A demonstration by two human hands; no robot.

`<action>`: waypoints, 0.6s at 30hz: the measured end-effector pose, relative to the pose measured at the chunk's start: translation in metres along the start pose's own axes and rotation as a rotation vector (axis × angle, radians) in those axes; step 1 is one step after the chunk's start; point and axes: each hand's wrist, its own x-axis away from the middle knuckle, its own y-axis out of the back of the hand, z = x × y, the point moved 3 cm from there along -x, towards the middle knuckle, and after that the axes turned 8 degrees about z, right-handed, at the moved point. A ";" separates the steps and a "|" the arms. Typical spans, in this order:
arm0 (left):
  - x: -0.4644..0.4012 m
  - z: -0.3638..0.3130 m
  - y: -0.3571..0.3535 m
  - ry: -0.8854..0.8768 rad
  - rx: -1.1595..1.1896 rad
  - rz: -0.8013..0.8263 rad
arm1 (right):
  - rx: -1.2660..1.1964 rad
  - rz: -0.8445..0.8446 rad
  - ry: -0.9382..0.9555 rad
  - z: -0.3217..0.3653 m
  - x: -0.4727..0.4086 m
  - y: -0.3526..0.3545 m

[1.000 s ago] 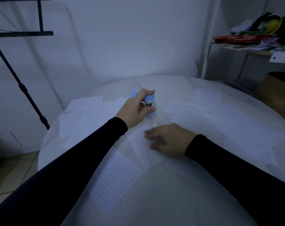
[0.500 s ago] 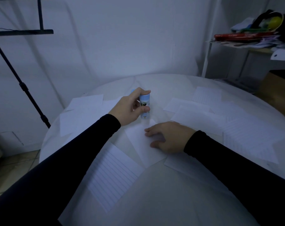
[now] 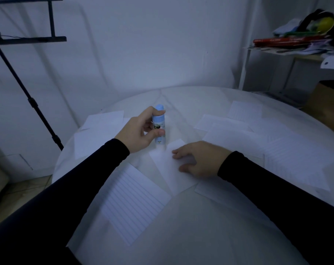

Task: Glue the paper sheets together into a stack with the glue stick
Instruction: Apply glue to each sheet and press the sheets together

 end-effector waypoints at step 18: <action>0.018 -0.003 0.021 0.040 0.167 -0.180 | 0.025 0.002 -0.010 -0.002 -0.003 0.001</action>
